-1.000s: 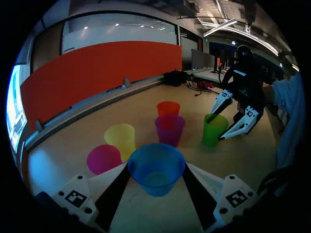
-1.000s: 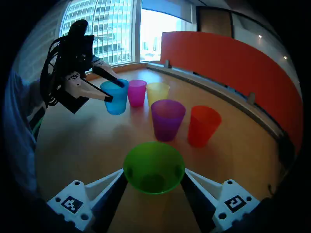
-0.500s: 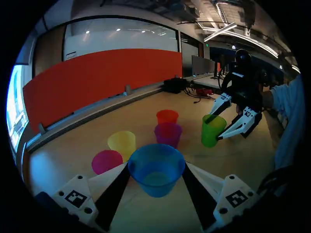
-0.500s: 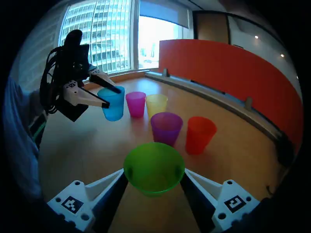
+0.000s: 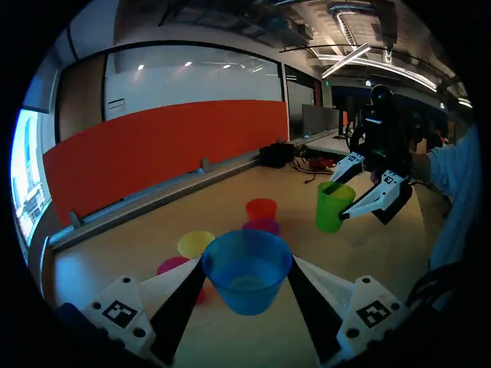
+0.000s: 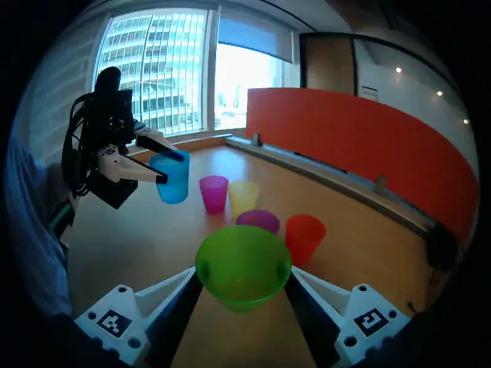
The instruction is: Pour water
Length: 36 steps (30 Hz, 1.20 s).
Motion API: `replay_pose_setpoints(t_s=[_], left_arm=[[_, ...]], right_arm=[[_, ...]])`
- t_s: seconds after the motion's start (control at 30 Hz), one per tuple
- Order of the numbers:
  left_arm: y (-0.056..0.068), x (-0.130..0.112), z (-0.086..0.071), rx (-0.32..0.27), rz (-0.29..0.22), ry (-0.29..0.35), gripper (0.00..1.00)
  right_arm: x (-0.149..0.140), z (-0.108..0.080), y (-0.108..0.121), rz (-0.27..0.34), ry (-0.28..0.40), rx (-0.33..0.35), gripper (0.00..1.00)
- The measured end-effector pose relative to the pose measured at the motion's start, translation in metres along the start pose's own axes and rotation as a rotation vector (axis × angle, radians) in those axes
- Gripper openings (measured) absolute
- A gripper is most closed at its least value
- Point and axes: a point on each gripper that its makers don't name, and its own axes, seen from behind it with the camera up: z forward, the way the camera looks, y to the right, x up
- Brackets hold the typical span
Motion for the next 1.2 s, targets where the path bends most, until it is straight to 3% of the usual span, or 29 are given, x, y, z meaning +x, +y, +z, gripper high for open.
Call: replay_pose_setpoints(t_s=[0.67,1.2], left_arm=[[0.01,0.065,-0.033,0.025,-0.001,0.158,0.88],[0.017,0.094,-0.05,0.019,-0.036,0.247,0.88]], right_arm=[[0.083,-0.033,0.0,-0.011,0.215,-0.042,0.9],[0.123,-0.046,-0.001,-0.025,0.314,-0.057,0.9]])
